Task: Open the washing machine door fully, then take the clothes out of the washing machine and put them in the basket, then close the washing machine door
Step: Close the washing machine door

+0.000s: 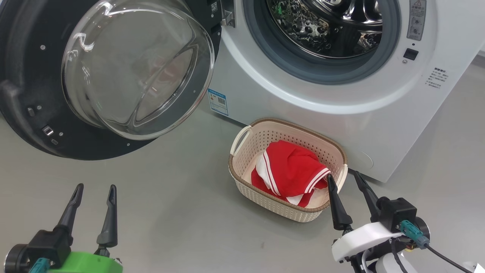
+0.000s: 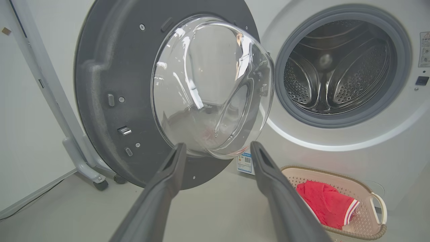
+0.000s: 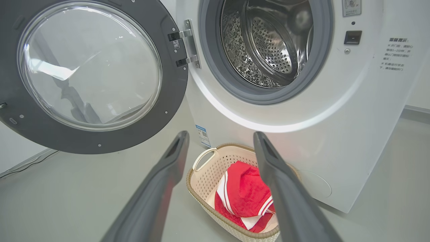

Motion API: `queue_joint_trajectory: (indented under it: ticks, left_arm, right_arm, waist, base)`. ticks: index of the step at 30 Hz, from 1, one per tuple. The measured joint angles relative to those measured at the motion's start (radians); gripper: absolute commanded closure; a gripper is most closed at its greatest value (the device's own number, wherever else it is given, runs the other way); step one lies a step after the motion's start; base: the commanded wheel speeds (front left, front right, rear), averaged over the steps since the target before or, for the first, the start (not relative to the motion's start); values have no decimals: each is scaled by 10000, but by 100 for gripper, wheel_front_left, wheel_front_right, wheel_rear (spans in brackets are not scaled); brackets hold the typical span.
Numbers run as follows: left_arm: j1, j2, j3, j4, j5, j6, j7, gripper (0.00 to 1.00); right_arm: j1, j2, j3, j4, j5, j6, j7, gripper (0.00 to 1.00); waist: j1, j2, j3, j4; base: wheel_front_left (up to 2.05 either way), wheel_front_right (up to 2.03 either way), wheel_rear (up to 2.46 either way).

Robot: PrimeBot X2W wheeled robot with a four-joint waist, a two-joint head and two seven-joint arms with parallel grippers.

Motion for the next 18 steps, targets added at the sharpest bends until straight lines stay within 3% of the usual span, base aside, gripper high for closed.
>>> queue_joint_trajectory:
  ticks: [18]
  left_arm:
    - [21, -161, 46, -54, 90, 0, 0, 0]
  right_arm:
    - [-208, -4, 27, 280, -4, 6, 0, 0]
  waist:
    - [0, 0, 8, -28]
  base:
    - [0, 0, 0]
